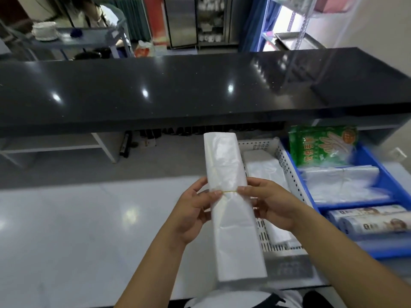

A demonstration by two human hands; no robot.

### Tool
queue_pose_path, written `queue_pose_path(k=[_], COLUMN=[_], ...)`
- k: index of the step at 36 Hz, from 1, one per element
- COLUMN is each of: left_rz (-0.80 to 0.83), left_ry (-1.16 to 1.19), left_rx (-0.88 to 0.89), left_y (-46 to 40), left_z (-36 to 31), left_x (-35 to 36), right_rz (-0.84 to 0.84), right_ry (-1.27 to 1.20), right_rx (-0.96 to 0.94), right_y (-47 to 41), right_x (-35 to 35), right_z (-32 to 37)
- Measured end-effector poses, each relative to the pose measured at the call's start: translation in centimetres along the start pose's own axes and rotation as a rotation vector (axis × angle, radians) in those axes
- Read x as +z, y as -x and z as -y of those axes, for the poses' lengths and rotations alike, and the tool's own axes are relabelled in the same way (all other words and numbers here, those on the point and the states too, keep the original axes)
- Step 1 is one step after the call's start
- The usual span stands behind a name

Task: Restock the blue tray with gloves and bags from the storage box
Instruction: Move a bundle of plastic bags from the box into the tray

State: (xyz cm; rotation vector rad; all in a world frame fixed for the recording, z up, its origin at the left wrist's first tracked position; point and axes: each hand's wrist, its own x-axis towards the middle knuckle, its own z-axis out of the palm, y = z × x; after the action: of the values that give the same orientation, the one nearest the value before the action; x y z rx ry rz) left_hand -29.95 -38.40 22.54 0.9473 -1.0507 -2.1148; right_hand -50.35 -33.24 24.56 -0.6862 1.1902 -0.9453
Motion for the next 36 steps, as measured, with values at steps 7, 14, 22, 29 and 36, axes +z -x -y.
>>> queue_pose_path(k=[7, 14, 22, 29, 36], left_rz=[-0.072, -0.285, -0.179, -0.231, -0.306], left_ry=[-0.105, -0.233, -0.216, -0.236, -0.244], left_rx=[-0.012, -0.111, -0.186, -0.180, -0.177], left_y=[-0.6, 0.8, 1.8, 1.6, 1.2], left_z=[1.2, 3.4, 4.5, 5.0, 5.5], left_x=[0.0, -1.9, -0.9, -0.7, -0.6], right_rz=[-0.165, -0.337, -0.372, -0.489, -0.506], right_ry=[0.032, 0.066, 0.278, 0.394, 0.445], right_rx=[0.041, 0.126, 0.117, 0.100, 0.070], right_y=[0.1, -2.6, -7.6, -8.0, -6.9], right_x=[-2.0, -5.4, -3.1, -2.7, -2.9], right_z=[-0.8, -1.2, -0.3, -3.7, -5.1])
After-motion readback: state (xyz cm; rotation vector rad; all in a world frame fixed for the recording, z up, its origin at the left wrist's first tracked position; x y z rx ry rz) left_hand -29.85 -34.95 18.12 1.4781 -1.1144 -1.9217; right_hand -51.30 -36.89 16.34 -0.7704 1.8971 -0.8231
